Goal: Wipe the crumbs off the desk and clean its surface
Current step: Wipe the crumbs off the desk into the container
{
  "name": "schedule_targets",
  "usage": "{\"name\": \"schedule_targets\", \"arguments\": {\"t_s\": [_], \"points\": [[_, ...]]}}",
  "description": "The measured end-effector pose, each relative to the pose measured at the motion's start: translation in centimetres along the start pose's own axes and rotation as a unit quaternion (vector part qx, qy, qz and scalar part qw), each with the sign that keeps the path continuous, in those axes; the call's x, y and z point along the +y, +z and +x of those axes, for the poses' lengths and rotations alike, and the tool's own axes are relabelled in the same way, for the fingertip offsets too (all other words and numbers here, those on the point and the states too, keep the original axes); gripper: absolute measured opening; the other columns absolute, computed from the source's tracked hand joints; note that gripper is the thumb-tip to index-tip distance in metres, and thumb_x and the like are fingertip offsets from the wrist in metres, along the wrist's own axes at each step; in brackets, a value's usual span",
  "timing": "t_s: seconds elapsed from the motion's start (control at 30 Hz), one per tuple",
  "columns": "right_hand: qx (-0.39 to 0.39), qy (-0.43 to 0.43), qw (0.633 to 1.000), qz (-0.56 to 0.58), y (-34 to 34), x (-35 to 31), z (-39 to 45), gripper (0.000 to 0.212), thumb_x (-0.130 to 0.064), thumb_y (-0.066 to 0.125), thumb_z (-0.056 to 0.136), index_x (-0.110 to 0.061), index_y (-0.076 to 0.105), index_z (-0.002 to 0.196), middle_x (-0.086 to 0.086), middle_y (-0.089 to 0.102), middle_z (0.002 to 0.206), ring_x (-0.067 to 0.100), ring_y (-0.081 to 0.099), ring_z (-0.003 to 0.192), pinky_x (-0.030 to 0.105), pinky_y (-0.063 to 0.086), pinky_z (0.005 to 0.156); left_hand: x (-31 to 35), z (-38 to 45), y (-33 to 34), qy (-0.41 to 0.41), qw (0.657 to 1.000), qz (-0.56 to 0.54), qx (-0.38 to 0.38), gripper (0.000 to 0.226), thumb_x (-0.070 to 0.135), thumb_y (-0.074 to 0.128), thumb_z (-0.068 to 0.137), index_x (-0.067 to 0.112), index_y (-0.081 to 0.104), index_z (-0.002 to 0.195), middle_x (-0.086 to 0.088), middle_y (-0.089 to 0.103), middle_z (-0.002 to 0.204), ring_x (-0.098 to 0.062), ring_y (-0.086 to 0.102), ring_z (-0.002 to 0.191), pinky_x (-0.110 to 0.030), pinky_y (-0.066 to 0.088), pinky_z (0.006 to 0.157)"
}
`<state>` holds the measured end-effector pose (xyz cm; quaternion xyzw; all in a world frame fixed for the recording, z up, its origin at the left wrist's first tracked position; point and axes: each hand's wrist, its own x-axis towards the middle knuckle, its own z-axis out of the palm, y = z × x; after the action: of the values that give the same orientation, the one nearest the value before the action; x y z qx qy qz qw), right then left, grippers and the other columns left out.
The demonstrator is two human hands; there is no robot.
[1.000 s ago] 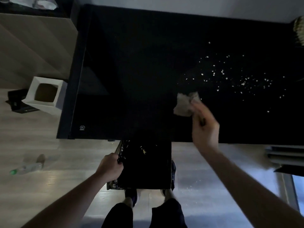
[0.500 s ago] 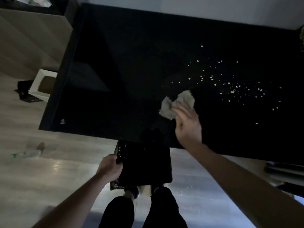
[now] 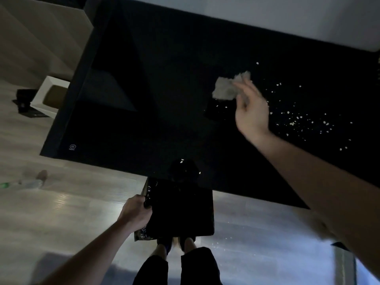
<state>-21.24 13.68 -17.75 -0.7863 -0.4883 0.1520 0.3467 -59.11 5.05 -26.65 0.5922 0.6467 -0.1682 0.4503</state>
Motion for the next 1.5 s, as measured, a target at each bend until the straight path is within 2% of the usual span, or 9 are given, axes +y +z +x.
{"name": "schedule_targets", "arguments": {"t_s": [0.13,0.23,0.6,0.87,1.1,1.23,1.3,1.4,1.5], "points": [[-0.060,0.051,0.992,-0.094,1.4,2.5,3.9,0.037,-0.019,0.047,0.108,-0.031,0.062,0.140,-0.003,0.024,0.173,0.017,0.032,0.155,0.029,0.031,0.125,-0.6,0.5,-0.1,-0.002,1.000,0.011,0.004,0.030,0.014,0.057,0.081,0.012,0.046,0.053,0.001,0.054,0.049,-0.017,0.049,0.043,-0.027,0.032,0.045],[-0.073,0.053,0.984,-0.154,4.0,3.2,3.1,0.043,-0.030,0.044,0.107,-0.032,0.053,0.149,0.000,0.029,0.171,0.024,0.020,0.160,0.046,0.020,0.130,-0.6,0.7,-0.3,-0.005,1.000,0.018,0.007,0.031,0.013,0.058,0.082,0.012,0.048,0.052,0.003,0.054,0.048,-0.015,0.050,0.042,-0.027,0.034,0.044],[-0.142,-0.156,0.975,-0.072,7.9,-1.2,-12.3,0.045,-0.016,0.053,0.100,-0.025,0.063,0.143,-0.002,0.052,0.158,0.020,0.040,0.152,0.048,0.027,0.127,-0.3,0.0,-1.0,0.007,0.999,0.034,-0.006,0.029,0.015,0.058,0.081,0.012,0.047,0.054,0.004,0.053,0.051,-0.012,0.048,0.043,-0.026,0.033,0.043],[-0.283,-0.135,0.949,0.023,6.2,-4.2,-22.1,0.046,-0.010,0.051,0.102,-0.031,0.063,0.142,-0.011,0.050,0.158,0.004,0.031,0.153,0.036,0.028,0.128,0.2,-0.5,-1.1,0.016,0.999,0.043,-0.003,0.030,0.011,0.057,0.081,0.011,0.047,0.053,0.001,0.053,0.052,-0.015,0.052,0.047,-0.024,0.033,0.042],[-0.086,-0.012,0.993,0.083,0.8,-4.1,-16.5,0.053,0.006,0.054,0.098,-0.024,0.064,0.141,-0.002,0.051,0.158,-0.006,0.039,0.148,0.017,0.037,0.118,-0.2,-0.6,-0.4,0.032,0.998,0.046,-0.019,0.032,0.016,0.058,0.082,0.013,0.045,0.053,0.002,0.053,0.055,-0.016,0.050,0.048,-0.026,0.033,0.046],[-0.055,0.026,0.998,0.009,-0.7,-2.0,-11.0,0.045,-0.009,0.052,0.105,-0.024,0.059,0.147,-0.003,0.050,0.158,-0.015,0.034,0.142,-0.003,0.026,0.108,-0.4,-0.4,-0.3,0.041,0.998,0.051,-0.023,0.029,0.017,0.055,0.082,0.015,0.044,0.056,0.000,0.054,0.058,-0.017,0.050,0.050,-0.025,0.033,0.046],[-0.080,0.043,0.996,-0.022,0.2,-0.7,-10.7,0.044,-0.011,0.050,0.106,-0.025,0.058,0.147,-0.004,0.049,0.160,0.001,0.038,0.148,0.007,0.033,0.114,-0.5,-0.4,-0.3,0.044,0.997,0.051,-0.022,0.029,0.016,0.055,0.081,0.014,0.044,0.055,0.000,0.053,0.057,-0.017,0.049,0.049,-0.025,0.034,0.046],[-0.105,0.053,0.990,-0.074,2.8,-0.3,-14.7,0.047,-0.007,0.048,0.104,-0.029,0.060,0.144,-0.007,0.045,0.162,0.014,0.031,0.156,0.042,0.037,0.123,-0.6,-0.4,-0.5,0.050,0.997,0.050,-0.021,0.031,0.015,0.055,0.081,0.014,0.043,0.053,0.001,0.051,0.055,-0.016,0.048,0.048,-0.026,0.033,0.047],[-0.120,0.019,0.991,-0.063,4.5,-1.7,-20.7,0.051,0.001,0.054,0.099,-0.026,0.063,0.142,-0.006,0.048,0.160,0.017,0.035,0.155,0.052,0.042,0.119,-0.8,-0.4,-0.6,0.049,0.997,0.046,-0.024,0.031,0.016,0.056,0.082,0.015,0.043,0.054,0.001,0.051,0.055,-0.016,0.047,0.047,-0.026,0.032,0.046]]}}
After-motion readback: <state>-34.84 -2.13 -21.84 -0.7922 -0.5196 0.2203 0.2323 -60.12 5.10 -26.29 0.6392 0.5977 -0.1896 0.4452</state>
